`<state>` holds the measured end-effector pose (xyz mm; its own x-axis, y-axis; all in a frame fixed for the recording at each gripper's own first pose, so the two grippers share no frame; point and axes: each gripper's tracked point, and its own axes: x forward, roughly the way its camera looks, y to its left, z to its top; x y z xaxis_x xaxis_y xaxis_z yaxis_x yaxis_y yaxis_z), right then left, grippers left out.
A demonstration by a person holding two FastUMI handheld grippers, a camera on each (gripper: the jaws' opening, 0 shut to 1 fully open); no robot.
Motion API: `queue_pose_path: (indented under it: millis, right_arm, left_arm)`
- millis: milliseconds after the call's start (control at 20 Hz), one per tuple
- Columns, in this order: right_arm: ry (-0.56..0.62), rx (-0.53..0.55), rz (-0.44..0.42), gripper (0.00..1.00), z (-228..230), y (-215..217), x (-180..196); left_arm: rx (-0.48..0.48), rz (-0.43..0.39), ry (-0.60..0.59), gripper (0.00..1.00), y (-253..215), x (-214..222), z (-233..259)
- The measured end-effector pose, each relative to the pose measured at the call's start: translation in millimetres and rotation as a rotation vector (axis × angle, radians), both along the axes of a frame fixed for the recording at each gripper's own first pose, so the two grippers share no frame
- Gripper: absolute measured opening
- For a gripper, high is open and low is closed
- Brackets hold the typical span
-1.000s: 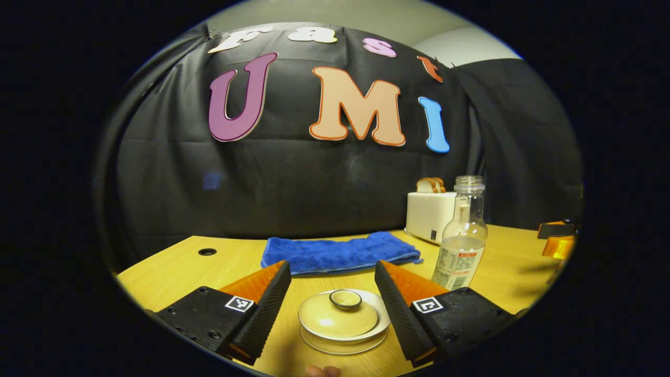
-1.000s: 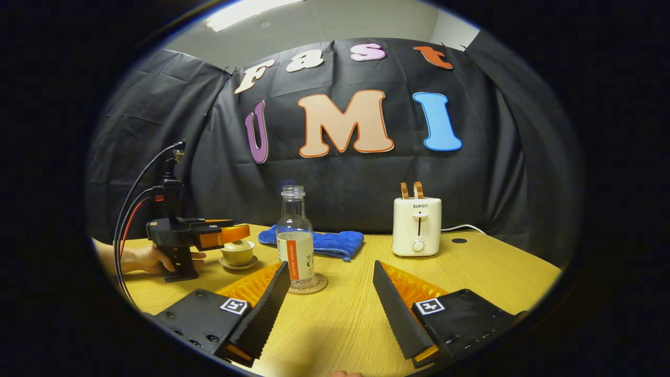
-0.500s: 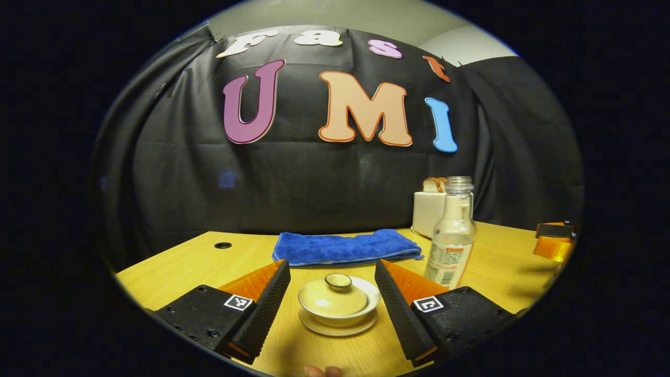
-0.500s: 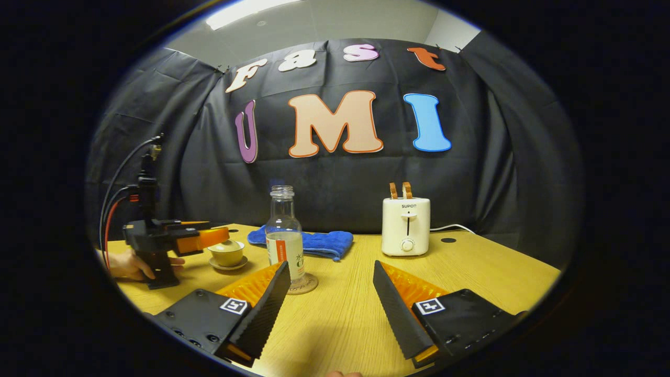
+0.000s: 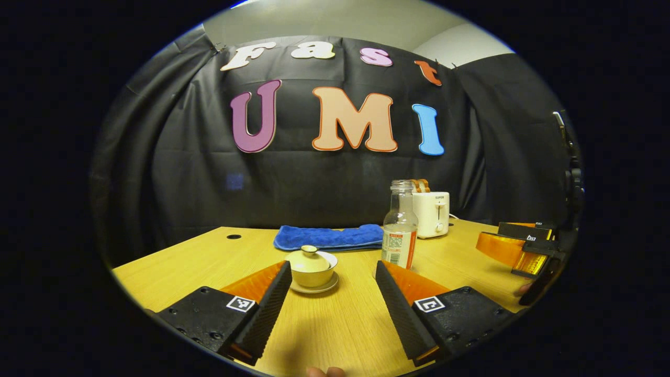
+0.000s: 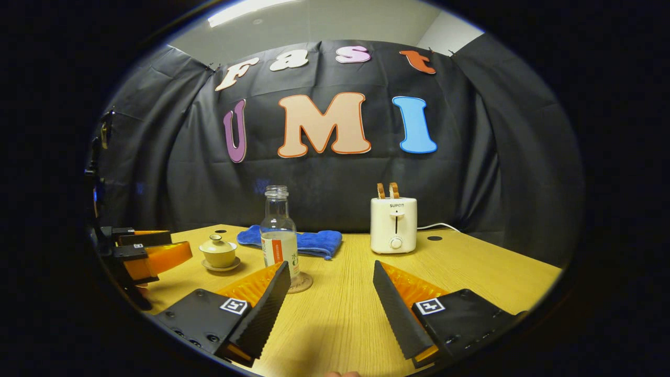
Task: Open the teacup lid with one hand, grasp the water bottle and pour water into the teacup with the other hand; after pouring, place the water bottle on the coaster and then close the teacup lid.
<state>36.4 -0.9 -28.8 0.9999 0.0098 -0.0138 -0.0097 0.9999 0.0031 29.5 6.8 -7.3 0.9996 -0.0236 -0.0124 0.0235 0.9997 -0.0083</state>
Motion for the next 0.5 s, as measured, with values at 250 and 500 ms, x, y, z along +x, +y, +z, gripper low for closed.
queue_pose_path:
  millis: [250, 500]
  right_arm:
    - [0.001, -0.001, -0.028, 1.00, 1.1, 12.5, -18.4]
    - [0.000, 0.000, -0.023, 0.95, 1.1, 27.5, -33.0]
  left_arm:
    - [0.001, 0.043, 0.003, 0.94, -5.2, -19.9, 0.7]
    - [0.002, 0.055, 0.001, 0.94, -16.6, -41.5, 2.4]
